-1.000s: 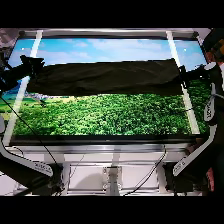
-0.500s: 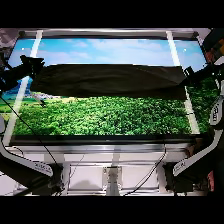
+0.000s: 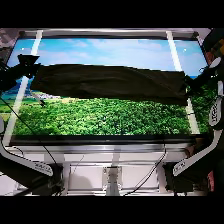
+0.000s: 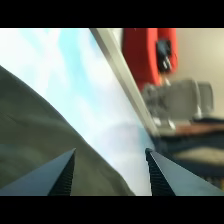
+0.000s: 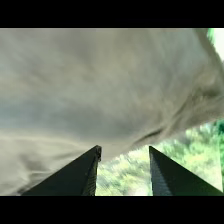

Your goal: Fold the clothes and pants, and hang the long-sleeved shirts on hangers.

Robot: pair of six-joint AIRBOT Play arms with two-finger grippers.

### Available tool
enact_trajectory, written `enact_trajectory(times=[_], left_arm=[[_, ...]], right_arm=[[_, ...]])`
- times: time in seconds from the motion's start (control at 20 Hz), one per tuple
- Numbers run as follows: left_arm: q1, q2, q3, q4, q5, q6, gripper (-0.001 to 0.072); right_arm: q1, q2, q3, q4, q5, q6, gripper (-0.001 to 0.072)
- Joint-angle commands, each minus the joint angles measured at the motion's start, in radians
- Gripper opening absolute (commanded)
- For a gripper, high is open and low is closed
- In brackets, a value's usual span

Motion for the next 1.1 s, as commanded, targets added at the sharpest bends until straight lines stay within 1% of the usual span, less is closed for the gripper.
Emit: enact_trajectory(times=[0.0,0.1,0.15,0.2,0.25,0.35,0.4,0.45,0.55,0.6,0.65,0.7,0.75,0.95,1.05], left_arm=[[0.057,0.0,0.001,0.009,0.047,0.026,0.0501],[0.109,0.0,0.001,0.03,0.026,0.026,0.0501],[0.137,0.0,0.002,0.062,0.007,0.025,0.0501],[0.166,0.0,0.008,0.129,-0.008,0.021,0.0501],[0.192,-0.001,0.017,0.222,-0.018,-0.003,0.0501],[0.244,-0.012,0.06,0.406,-0.037,-0.099,0.0501],[0.269,-0.026,0.088,0.434,-0.058,-0.124,0.0501],[0.294,-0.051,0.132,0.429,-0.097,-0.134,0.0501],[0.326,-0.119,0.234,0.426,-0.211,-0.151,0.0501],[0.331,-0.159,0.277,0.427,-0.27,-0.159,0.0501],[0.331,-0.196,0.305,0.427,-0.326,-0.159,0.0501],[0.324,-0.233,0.321,0.428,-0.375,-0.158,0.0501],[0.317,-0.264,0.326,0.427,-0.396,-0.154,0.0502],[0.291,-0.343,0.327,0.426,-0.395,-0.113,0.0502],[0.273,-0.358,0.328,0.425,-0.395,-0.106,0.0504]], right_arm=[[-0.004,0.002,0.176,0.024,0.026,-0.009,0.0372],[-0.004,0.029,0.218,0.107,0.008,-0.012,0.037],[-0.004,0.05,0.206,0.173,-0.014,-0.042,0.0371],[-0.004,0.069,0.193,0.266,-0.018,-0.076,0.0372],[-0.004,0.081,0.182,0.356,-0.011,-0.09,0.0394],[0.0,0.091,0.172,0.533,0.019,-0.097,0.0486],[0.006,0.091,0.172,0.596,0.028,-0.1,0.0489],[0.016,0.091,0.172,0.658,0.028,-0.119,0.0488],[0.04,0.092,0.172,0.747,0.027,-0.168,0.0489],[0.056,0.092,0.172,0.762,0.024,-0.18,0.0518],[0.075,0.092,0.172,0.762,0.024,-0.187,0.0566],[0.092,0.091,0.172,0.76,0.022,-0.192,0.0573],[0.107,0.091,0.172,0.757,0.013,-0.193,0.0573],[0.147,0.091,0.172,0.756,0.004,-0.193,0.0573],[0.155,0.091,0.172,0.754,0.0,-0.193,0.0573]])
